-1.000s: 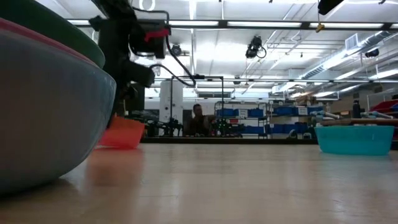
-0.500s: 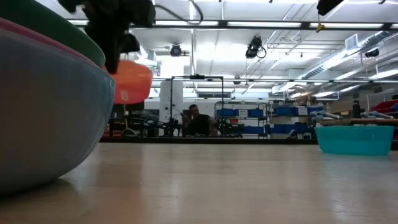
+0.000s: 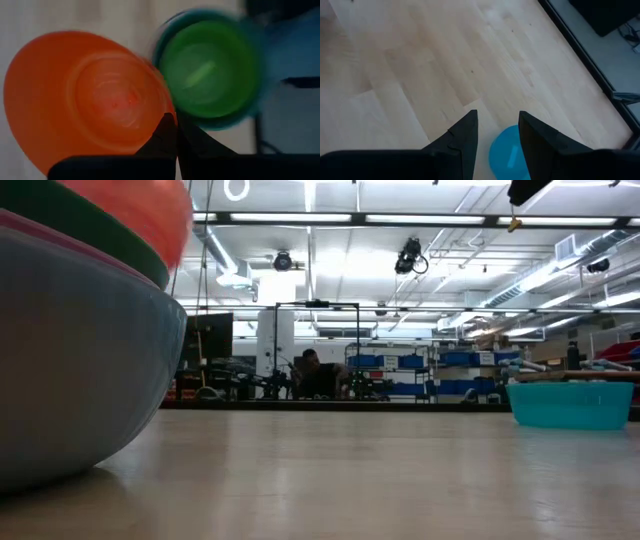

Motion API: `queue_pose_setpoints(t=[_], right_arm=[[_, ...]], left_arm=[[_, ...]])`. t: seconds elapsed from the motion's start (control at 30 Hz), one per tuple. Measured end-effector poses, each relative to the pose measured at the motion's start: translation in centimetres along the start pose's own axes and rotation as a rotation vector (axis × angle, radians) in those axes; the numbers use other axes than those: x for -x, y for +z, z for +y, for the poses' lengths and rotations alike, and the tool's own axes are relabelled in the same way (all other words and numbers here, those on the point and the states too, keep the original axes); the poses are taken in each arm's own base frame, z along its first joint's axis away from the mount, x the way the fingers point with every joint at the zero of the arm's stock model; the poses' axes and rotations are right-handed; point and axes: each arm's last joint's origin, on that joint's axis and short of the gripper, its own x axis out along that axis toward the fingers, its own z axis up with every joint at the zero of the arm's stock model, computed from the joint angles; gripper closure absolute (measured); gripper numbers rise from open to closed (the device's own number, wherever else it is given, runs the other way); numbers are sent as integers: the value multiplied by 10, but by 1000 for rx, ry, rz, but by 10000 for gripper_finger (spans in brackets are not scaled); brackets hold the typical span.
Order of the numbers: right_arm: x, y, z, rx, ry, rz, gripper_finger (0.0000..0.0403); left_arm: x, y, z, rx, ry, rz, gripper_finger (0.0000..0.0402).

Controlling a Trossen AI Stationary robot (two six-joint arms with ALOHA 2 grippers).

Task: Nest bowls inside each other
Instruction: Stack the orange bowl on top of the green bowl

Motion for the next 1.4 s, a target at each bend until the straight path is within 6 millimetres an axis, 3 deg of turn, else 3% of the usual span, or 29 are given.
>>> queue_pose_setpoints(t=[0.17,0.4,0.57,0.87,1.4], right_arm=[[-2,2,-1,6,-9,1,274],[-4,4,-2,15,-14,2,274],[-4,4,-2,10,-9,0,274],[-4,5,-1,5,-4,-3,274],[-4,4,0,3,7,14,274]], left_arm=[[20,0,-35,-3,-72,-142,400],[28,-1,-48,25,-41,-243,400],[20,2,-52,19,-38,-225,400],[-8,14,-70,76,-230,-108,398],[-18,22,-64,206,-194,-113,285]])
